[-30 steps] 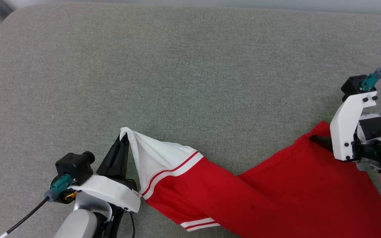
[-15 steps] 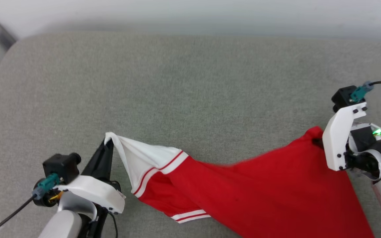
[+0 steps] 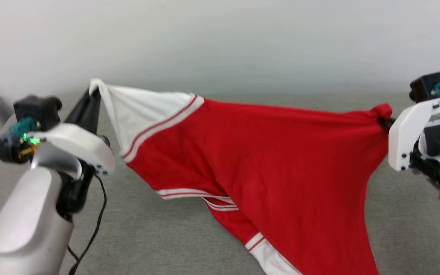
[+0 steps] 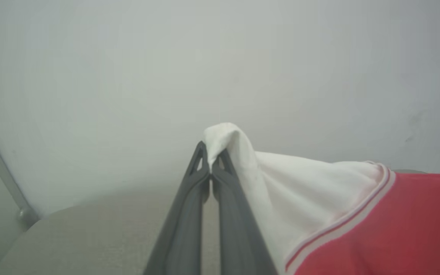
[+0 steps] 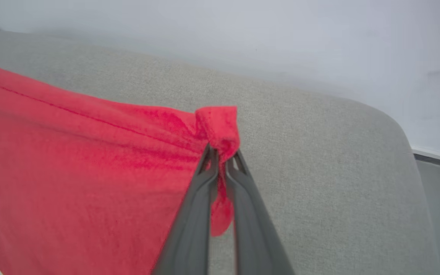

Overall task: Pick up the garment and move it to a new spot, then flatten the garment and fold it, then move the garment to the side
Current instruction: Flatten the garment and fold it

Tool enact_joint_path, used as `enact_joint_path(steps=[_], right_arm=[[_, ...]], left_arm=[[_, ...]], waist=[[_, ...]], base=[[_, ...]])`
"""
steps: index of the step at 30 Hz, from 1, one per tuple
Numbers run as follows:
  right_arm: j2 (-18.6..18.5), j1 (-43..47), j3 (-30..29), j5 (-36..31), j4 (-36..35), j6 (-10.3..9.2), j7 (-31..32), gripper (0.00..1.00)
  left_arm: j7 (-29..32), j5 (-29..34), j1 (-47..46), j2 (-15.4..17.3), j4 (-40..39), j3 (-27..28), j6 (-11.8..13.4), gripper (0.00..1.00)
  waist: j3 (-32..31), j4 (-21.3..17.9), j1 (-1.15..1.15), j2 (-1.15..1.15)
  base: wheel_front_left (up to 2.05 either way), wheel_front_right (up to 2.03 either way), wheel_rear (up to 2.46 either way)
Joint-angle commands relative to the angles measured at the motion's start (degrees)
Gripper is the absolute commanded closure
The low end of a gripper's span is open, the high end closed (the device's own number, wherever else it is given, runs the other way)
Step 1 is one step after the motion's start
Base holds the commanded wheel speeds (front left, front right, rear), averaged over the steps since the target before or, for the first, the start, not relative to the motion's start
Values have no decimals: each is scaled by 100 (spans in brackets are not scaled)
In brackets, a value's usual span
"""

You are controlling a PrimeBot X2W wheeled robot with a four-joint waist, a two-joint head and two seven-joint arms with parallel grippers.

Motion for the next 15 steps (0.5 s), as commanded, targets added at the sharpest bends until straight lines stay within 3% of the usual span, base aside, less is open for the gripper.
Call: enact_joint_path(steps=[1, 7, 15], right_arm=[[5, -135, -48, -72, 50, -7, -109, 100], [57, -854, -212, -374, 294, -8, -599, 100], [-33, -2178, -434, -589, 322, -9, -1002, 100]], left_arm=[[19, 50, -186, 20, 112, 11, -23, 100], [-88, 174, -1444, 99, 988, 0, -279, 100], [-354, 418, -3342, 295, 1729, 47, -518, 100]], waist=[[-42, -112, 2, 0], [204, -283, 2, 0], [1211, -433, 2, 0]], base=[[0, 0, 0], [0, 0, 0], [0, 0, 0]])
